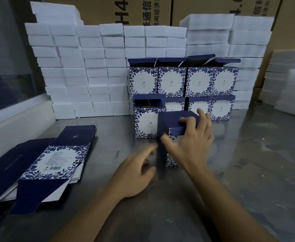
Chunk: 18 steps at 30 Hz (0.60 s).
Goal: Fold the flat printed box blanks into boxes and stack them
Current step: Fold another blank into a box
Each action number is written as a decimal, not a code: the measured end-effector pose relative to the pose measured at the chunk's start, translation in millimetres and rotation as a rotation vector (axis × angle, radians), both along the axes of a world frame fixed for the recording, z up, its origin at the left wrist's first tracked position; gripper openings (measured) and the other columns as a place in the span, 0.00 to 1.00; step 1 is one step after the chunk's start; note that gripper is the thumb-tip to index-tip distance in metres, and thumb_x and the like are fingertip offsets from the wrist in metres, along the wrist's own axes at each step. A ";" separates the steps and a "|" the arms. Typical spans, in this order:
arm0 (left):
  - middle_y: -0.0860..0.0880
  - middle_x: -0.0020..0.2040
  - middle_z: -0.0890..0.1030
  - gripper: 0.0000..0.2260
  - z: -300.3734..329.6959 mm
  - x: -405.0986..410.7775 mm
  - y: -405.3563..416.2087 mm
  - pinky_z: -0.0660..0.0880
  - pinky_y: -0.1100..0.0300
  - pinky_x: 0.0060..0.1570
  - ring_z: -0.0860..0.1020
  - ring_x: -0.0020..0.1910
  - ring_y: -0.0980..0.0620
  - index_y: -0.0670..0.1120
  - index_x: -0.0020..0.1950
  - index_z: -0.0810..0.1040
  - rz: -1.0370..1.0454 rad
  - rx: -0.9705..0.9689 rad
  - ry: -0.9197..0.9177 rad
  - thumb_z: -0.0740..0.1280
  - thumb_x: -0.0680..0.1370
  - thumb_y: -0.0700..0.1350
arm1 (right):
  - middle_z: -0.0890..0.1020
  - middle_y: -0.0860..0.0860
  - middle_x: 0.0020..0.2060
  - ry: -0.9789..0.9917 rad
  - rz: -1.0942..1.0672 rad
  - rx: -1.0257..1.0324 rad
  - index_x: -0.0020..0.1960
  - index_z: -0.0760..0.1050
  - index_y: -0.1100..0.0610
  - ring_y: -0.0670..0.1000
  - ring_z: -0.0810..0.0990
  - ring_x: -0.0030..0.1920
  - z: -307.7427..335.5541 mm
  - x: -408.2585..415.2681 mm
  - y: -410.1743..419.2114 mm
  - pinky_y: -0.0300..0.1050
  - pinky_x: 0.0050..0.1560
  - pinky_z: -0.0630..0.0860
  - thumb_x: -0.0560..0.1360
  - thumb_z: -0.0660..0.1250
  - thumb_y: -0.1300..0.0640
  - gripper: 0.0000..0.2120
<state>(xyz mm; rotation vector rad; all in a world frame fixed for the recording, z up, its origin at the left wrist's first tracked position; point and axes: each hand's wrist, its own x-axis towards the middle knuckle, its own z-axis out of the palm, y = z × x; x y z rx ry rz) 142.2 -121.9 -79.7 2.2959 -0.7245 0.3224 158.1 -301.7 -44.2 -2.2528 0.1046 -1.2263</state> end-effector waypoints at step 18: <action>0.56 0.54 0.78 0.06 -7.1 32.2 55.4 0.71 0.57 0.55 0.77 0.50 0.54 0.54 0.54 0.78 0.465 0.215 -0.068 0.65 0.78 0.52 | 0.54 0.57 0.80 0.052 -0.238 -0.075 0.76 0.61 0.47 0.57 0.48 0.81 -28.6 75.3 -36.6 0.63 0.67 0.63 0.74 0.65 0.35 0.35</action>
